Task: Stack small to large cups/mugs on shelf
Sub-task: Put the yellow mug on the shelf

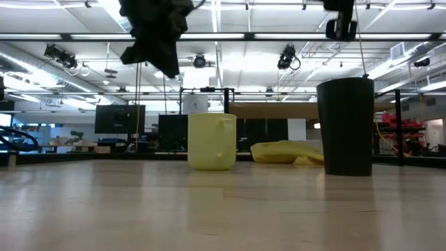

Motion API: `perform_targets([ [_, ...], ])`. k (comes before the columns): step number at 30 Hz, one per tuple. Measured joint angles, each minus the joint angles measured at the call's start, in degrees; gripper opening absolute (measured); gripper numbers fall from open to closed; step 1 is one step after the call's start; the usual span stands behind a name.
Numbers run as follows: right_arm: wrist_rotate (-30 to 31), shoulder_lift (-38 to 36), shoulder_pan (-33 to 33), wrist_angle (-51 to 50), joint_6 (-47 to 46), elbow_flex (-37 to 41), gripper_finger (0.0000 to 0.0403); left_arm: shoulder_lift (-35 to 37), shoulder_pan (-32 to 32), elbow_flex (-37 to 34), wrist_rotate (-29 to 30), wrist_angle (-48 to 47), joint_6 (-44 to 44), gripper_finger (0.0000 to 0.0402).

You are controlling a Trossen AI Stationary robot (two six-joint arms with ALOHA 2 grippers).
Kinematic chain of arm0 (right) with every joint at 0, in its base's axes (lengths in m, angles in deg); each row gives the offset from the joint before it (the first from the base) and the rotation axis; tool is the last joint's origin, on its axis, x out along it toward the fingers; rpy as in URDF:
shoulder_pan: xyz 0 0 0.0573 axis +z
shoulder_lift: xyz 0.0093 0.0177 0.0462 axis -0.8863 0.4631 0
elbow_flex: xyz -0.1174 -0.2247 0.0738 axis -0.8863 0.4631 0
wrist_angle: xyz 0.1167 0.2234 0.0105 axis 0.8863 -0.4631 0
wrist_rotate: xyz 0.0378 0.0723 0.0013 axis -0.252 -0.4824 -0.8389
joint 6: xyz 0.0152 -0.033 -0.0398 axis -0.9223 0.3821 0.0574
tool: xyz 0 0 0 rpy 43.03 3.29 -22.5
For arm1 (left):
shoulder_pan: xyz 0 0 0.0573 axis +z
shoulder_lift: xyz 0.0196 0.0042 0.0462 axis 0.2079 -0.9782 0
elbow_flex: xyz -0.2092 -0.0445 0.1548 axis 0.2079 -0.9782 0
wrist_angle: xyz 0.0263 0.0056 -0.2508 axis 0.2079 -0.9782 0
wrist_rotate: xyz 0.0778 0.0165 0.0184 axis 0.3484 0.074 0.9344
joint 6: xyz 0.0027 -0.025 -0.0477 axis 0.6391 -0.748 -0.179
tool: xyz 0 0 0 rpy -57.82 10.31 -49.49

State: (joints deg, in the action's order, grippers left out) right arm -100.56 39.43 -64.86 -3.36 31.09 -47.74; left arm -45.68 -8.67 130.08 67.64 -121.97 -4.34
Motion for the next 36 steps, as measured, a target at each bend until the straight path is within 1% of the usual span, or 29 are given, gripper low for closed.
perform_targets([
  [2,2.5,2.2,0.0,-0.1,0.0,0.0,0.0022,-1.4,0.9,0.0,-0.3,0.3,1.0,0.0067],
  [5,4.8,5.2,0.0,0.5,1.3,0.0,0.0022,-4.2,2.2,0.0,-2.9,0.3,1.1,0.0064],
  [9,5.9,8.1,0.4,0.3,1.9,0.0,0.0022,-7.1,3.3,0.0,-5.6,1.9,1.2,0.0069],
  [14,9.7,10.0,2.1,-0.5,2.7,0.0,0.0018,-9.4,3.3,0.0,-7.6,6.4,1.3,0.0079],
  [18,11.4,10.5,2.7,-1.5,3.0,0.0,0.0009,-10.9,3.3,0.0,-8.1,6.8,1.2,0.0082],
  [24,12.3,10.5,3.0,-2.5,3.3,0.0,0.0008,-12.9,3.3,0.0,-8.1,7.5,1.2,0.0079],
  [29,12.3,10.5,3.0,-2.8,3.5,0.0,0.0014,-14.4,3.6,0.0,-9.3,9.9,1.1,0.0084],
  [36,12.3,10.0,3.0,-3.9,3.9,0.0,0.0010,-15.0,3.6,0.0,-9.6,12.2,0.8,0.0082],
])
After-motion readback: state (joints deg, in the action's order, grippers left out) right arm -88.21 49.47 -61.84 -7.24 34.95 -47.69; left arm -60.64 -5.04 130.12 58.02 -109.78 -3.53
